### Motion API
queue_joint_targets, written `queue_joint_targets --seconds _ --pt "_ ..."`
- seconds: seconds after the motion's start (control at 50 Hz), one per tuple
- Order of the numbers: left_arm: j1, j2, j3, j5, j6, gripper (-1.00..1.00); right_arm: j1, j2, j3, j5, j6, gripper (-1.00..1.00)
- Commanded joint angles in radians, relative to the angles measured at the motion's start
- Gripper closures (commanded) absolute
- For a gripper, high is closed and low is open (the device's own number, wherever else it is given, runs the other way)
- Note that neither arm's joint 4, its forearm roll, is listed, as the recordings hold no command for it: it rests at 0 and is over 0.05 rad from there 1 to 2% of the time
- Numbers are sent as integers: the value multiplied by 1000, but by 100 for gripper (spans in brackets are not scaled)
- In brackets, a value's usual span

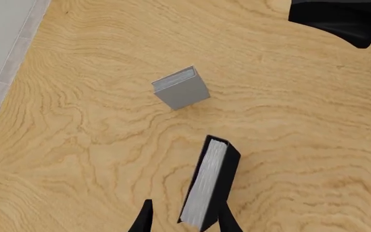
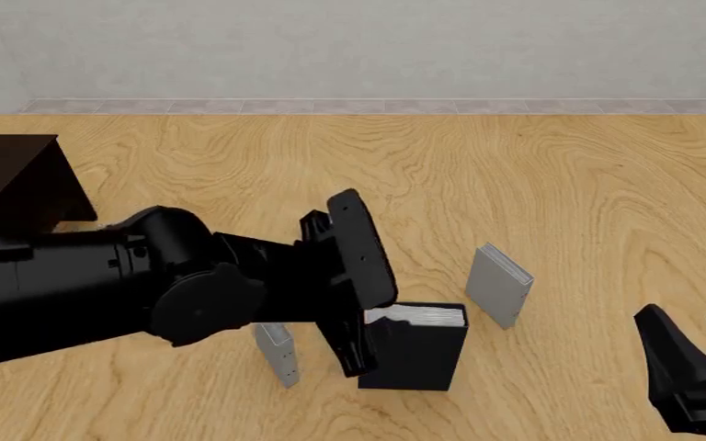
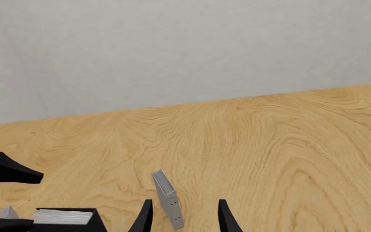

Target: Pick up the book in the middle and place it on the cabinet shelf.

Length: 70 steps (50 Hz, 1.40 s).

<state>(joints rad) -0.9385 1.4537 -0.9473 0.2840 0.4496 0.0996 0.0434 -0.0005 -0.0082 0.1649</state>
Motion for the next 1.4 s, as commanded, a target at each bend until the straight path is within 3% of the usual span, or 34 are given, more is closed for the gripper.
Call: queue_joint_targets --seconds 0.02,1.4 --pt "1 52 -17 -9 1 -100 0 1 0 -2 4 -100" --pt "-3 195 24 -45 -20 -100 11 0 0 1 12 -100"
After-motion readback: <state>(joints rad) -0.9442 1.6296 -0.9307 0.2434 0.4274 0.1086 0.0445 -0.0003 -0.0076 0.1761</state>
